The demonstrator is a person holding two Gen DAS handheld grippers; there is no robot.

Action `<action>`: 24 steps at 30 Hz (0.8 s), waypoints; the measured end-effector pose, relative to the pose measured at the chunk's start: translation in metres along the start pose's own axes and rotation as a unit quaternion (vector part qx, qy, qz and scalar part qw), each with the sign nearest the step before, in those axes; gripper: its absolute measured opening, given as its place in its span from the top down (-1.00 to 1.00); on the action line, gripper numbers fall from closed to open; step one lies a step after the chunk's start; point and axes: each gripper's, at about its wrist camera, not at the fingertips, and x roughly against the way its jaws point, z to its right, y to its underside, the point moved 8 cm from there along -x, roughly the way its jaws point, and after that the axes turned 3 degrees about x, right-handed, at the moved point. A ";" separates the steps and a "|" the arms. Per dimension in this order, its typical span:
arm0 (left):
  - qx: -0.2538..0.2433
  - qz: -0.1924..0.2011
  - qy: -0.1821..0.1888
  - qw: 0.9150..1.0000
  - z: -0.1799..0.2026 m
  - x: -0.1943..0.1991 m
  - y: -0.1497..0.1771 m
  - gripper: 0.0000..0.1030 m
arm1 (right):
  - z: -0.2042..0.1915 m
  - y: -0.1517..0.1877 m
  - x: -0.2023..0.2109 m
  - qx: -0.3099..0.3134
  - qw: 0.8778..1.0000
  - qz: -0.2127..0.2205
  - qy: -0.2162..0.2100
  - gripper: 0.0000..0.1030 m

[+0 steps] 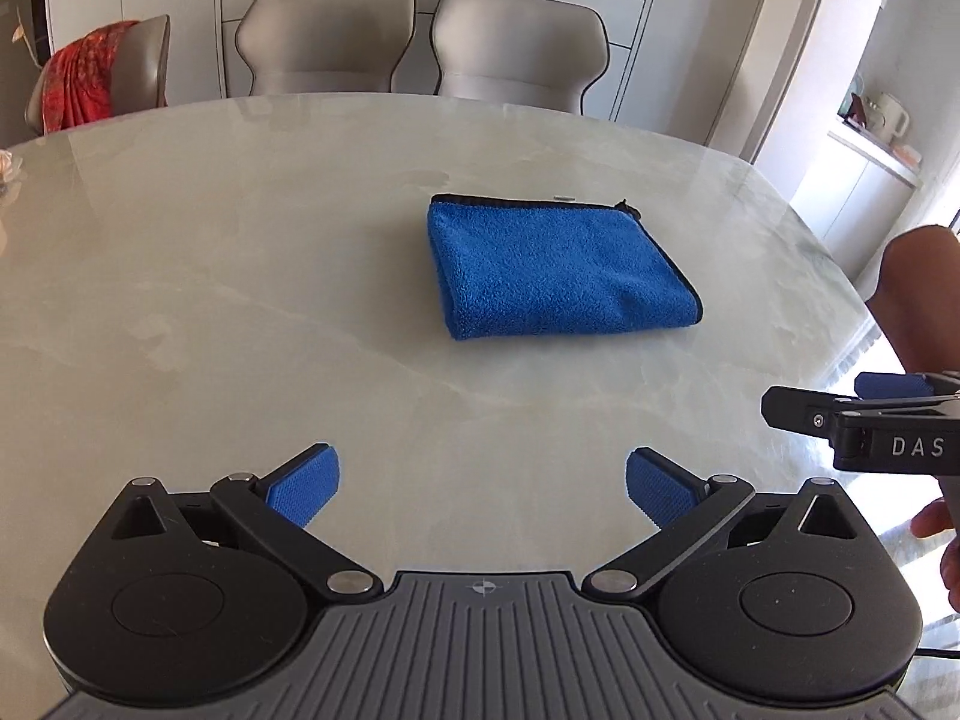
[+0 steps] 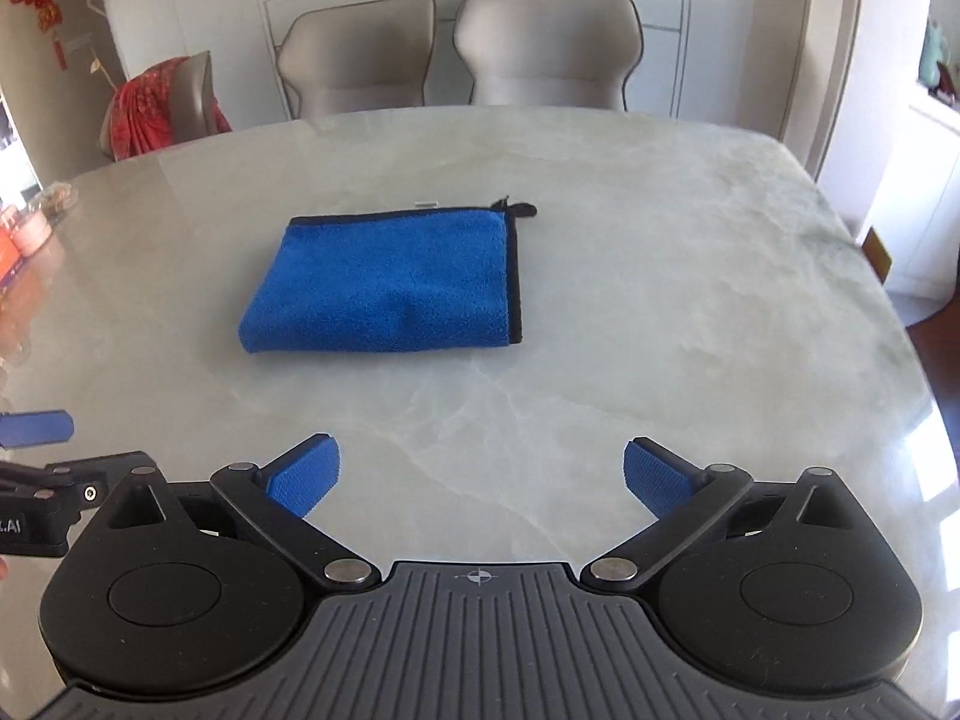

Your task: Fold towel

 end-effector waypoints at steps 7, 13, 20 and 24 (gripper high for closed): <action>-0.005 0.001 0.002 1.000 0.004 0.022 -0.002 -1.00 | -0.013 0.009 0.031 -0.008 1.000 0.009 0.020 -0.99; -0.012 0.018 0.001 1.000 -0.001 0.044 -0.002 -1.00 | -0.028 0.015 0.054 -0.013 0.999 0.017 0.039 -0.99; -0.025 0.032 0.003 0.999 -0.002 0.059 -0.002 -1.00 | -0.043 0.022 0.070 -0.015 0.998 0.024 0.053 -0.99; -0.036 0.032 -0.012 0.999 -0.005 0.061 0.001 -1.00 | -0.047 0.024 0.074 -0.017 0.998 0.028 0.059 -0.99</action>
